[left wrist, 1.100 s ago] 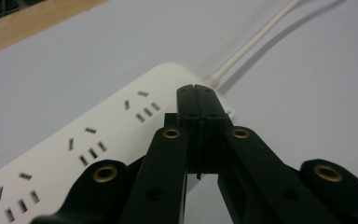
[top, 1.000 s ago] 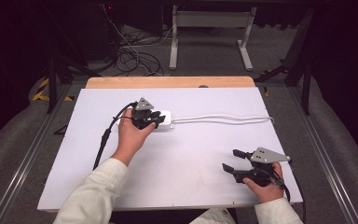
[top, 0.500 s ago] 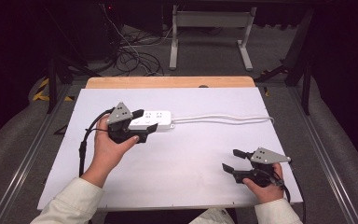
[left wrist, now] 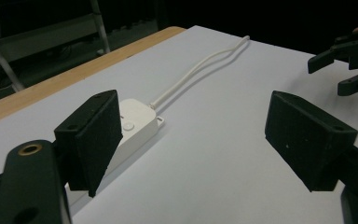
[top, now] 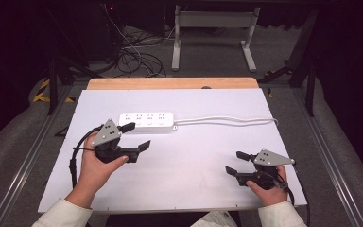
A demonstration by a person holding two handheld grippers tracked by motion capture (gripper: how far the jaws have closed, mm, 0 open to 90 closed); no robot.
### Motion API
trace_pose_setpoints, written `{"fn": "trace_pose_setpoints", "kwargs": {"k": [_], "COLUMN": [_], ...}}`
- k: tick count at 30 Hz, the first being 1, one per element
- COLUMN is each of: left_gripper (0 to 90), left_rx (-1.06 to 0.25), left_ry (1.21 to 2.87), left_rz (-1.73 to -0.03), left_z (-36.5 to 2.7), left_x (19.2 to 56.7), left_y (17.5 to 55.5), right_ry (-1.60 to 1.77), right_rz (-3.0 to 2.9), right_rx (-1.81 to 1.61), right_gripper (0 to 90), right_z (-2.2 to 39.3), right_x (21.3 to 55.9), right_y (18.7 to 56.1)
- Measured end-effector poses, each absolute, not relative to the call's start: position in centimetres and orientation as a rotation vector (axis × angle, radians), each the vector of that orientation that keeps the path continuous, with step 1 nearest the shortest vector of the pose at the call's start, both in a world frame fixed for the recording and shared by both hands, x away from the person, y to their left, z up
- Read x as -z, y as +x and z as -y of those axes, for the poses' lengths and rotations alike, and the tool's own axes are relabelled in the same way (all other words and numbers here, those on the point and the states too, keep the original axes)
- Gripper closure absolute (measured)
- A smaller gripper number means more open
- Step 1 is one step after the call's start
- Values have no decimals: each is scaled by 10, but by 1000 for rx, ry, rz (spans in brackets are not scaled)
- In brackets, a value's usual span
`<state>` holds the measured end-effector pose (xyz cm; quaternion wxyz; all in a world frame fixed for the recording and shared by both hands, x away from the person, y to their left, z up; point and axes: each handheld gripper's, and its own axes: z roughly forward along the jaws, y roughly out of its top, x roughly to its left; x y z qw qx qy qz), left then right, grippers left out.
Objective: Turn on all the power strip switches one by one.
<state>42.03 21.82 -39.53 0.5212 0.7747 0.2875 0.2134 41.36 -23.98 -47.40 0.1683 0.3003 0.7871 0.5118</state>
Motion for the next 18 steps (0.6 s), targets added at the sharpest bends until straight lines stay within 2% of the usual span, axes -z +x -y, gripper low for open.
{"fn": "trace_pose_setpoints", "kwargs": {"k": [5,10,18], "left_gripper": [192,194,195], "left_rx": [-508,-451,-454], "left_ry": [1846,1815,1820], "left_rz": [-706,-741,-767], "left_z": [-230,-239,-256], "left_x": [405,415,435], "left_y": [411,404,393], "right_ry": [856,855,848], "right_rz": [-2241,-2243,-2247], "right_rx": [-1454,-1449,-1449], "right_gripper": [291,287,277], "right_z": [240,239,239], "right_x": [474,474,474], "right_y": [414,413,413]}}
